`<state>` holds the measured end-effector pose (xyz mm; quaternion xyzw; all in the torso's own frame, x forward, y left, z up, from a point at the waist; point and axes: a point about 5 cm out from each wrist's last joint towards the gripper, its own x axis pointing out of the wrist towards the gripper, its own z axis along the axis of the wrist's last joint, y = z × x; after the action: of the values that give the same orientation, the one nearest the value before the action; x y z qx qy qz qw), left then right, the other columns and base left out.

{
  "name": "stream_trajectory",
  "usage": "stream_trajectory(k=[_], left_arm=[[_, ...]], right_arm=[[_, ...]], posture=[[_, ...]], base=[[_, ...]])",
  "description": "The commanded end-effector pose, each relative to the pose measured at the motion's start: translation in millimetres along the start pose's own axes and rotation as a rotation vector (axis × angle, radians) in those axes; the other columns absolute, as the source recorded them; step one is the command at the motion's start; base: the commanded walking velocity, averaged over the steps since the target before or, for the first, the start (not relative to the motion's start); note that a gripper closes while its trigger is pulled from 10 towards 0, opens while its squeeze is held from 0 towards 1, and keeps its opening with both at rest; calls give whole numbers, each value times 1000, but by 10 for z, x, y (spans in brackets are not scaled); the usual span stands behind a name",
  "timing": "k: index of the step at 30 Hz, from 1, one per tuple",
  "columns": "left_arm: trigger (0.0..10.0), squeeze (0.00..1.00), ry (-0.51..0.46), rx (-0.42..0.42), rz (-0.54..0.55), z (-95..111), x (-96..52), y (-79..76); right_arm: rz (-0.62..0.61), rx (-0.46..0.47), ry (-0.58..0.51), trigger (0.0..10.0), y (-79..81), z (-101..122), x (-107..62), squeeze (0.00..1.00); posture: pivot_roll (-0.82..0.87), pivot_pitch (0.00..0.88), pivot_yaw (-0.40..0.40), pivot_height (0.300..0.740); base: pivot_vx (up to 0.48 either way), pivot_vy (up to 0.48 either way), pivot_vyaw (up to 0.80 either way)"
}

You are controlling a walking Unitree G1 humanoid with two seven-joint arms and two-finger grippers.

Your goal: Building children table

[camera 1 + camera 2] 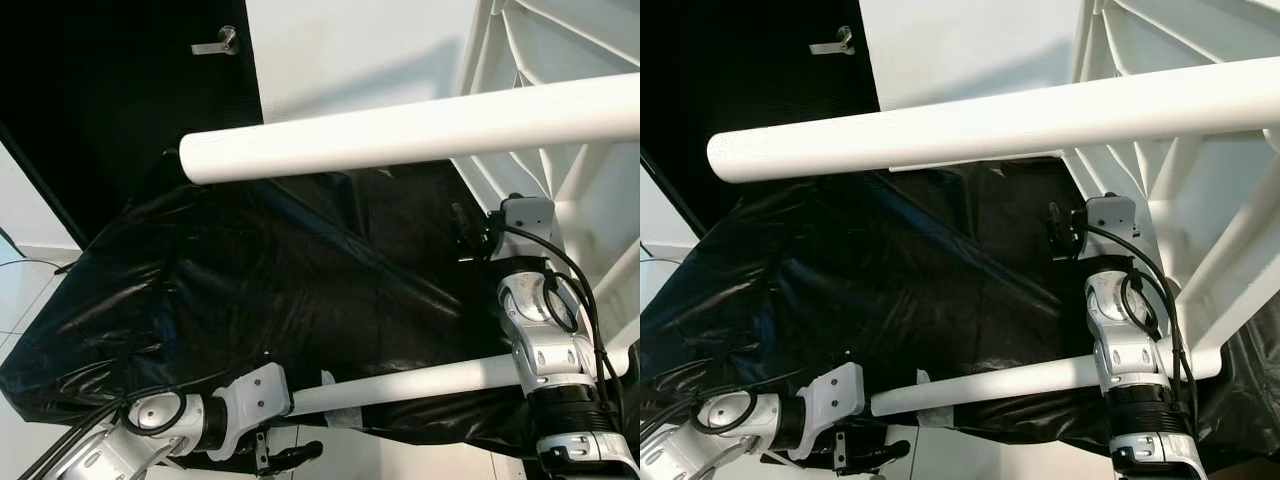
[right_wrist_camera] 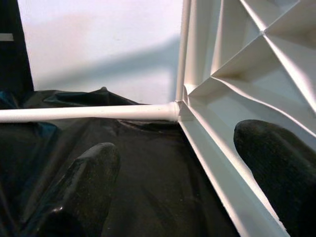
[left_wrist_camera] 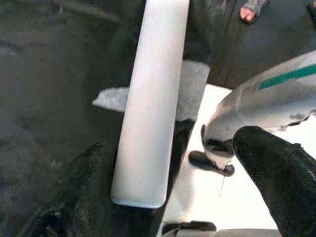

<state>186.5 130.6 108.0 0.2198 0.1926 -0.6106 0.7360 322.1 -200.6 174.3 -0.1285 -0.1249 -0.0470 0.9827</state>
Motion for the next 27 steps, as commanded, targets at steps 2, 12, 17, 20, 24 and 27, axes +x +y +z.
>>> stream_trajectory(k=[2,12,17,20,24,27], left_arm=[[10000,0,21,29,38,-24,30,81],[10000,0,14,106,208,58,25,395],[5020,0,25,98,215,34,22,422],[5373,0,42,111,201,9,20,406],[4314,0,49,93,208,-3,17,421],[0,0,51,90,212,-6,17,430]], right_arm=[[-28,-5,17,10000,-22,-24,-10,0],[-43,-12,16,10000,-35,-24,-17,0],[-45,-15,18,10000,-32,-27,-16,0],[-44,-17,18,10000,-31,-27,-17,0],[-45,-18,19,10000,-33,-30,-15,0],[-46,-19,20,10000,-32,-31,-14,0]], posture=[[41,0,-8,740],[30,0,2,740],[34,0,-1,740],[33,0,-1,740],[33,0,-1,740],[37,0,-2,740]], base=[[0,0,0],[0,0,0],[0,0,0],[0,0,0],[0,0,0],[0,0,0]])
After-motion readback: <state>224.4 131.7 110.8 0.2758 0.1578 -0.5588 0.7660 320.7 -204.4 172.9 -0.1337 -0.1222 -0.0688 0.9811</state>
